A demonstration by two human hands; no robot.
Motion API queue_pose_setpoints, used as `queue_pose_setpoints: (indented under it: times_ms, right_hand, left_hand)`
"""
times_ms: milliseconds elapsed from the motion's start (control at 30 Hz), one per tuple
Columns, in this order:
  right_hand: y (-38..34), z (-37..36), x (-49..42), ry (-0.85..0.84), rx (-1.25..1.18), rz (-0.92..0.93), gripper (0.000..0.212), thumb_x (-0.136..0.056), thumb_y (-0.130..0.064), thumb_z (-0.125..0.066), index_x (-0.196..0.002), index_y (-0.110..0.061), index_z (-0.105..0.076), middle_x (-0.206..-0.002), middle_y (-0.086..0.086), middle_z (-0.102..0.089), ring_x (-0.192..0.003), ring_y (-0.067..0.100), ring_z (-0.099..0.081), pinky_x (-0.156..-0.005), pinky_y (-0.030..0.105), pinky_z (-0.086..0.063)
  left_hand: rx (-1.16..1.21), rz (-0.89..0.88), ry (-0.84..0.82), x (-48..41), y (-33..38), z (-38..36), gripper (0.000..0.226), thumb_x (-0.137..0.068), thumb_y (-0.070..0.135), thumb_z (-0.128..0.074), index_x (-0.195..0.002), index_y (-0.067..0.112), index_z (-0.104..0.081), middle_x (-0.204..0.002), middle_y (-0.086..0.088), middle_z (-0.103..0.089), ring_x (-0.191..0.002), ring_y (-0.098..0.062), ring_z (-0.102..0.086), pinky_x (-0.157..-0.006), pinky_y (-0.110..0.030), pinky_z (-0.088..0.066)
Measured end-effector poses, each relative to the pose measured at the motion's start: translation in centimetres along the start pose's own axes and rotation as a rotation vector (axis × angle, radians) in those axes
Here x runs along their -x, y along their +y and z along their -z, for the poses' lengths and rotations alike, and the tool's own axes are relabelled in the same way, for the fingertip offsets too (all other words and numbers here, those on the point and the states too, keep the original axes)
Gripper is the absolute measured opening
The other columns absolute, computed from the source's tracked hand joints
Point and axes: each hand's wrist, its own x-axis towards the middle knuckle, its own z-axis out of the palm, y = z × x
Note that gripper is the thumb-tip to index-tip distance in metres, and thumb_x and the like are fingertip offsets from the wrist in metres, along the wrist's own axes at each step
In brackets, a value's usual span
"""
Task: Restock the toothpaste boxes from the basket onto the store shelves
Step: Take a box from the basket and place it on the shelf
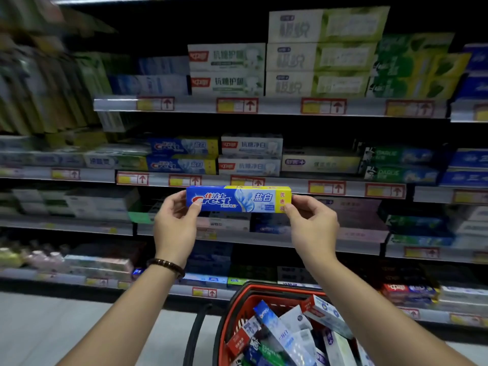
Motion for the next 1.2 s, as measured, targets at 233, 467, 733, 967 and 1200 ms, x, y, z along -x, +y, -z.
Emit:
queue_pose_setpoints:
  times_ms: [233,467,733,967,1200]
  right_hand:
    - [-1.9,-4.7,-1.2,-0.061,0.007,0.002,0.016,-0.091,-0.020,-0.082,-0.100,-0.034,-0.079,-0.088,-0.021,-0.078,-0.088,-0.003,-0.072,-0.094,0.040,-0.061]
    - [-3.2,-9.8,-2.7,-0.144,-0.011,0.057,0.021,-0.089,-0.020,-0.083,-0.107,-0.029,-0.080,-0.094,-0.021,-0.078,-0.092,-0.005,-0.072,-0.093,0.033,-0.061]
    - [-4.5,-15.8,-5.1,-0.215,0.012,0.089,0.030,-0.088,-0.019,-0.080,-0.116,-0.031,-0.078,-0.108,-0.014,-0.072,-0.094,-0.004,-0.068,-0.091,0.021,-0.054]
    - [-5.4,-20.0,-7.4,-0.300,0.084,0.081,0.054,-0.090,-0.017,-0.075,-0.141,-0.033,-0.067,-0.112,-0.011,-0.062,-0.089,0.002,-0.066,-0.093,0.028,-0.053]
    - [-5.7,-22.5,-9.2,-0.353,0.114,0.093,0.053,-0.090,-0.015,-0.075,-0.141,-0.025,-0.066,-0.113,-0.010,-0.053,-0.104,0.019,-0.064,-0.093,0.040,-0.057]
  left_hand:
    - [-0.037,-0.026,0.024,-4.3,-0.6,1.7,0.035,-0.091,0.020,-0.079,-0.115,0.038,-0.061,-0.119,0.008,-0.071,-0.113,-0.010,-0.067,-0.102,-0.038,-0.055]
    - [-0.145,-0.060,0.081,-9.9,-1.3,3.8,0.035,-0.093,0.017,-0.076,-0.120,0.035,-0.062,-0.120,0.009,-0.070,-0.115,-0.012,-0.065,-0.105,-0.047,-0.053]
    - [-0.216,-0.069,0.102,-16.2,-1.8,5.1,0.048,-0.090,0.003,-0.073,-0.131,0.024,-0.058,-0.116,0.008,-0.067,-0.104,-0.004,-0.066,-0.098,-0.031,-0.053]
    - [-0.217,-0.037,0.086,-21.7,-2.5,5.4,0.051,-0.088,0.004,-0.076,-0.129,0.029,-0.058,-0.110,0.017,-0.067,-0.103,-0.005,-0.067,-0.101,-0.043,-0.056]
    - [-0.260,-0.017,0.095,-24.9,-3.8,4.9,0.061,-0.089,0.010,-0.078,-0.143,0.021,-0.053,-0.120,0.008,-0.063,-0.112,-0.017,-0.064,-0.102,-0.048,-0.056]
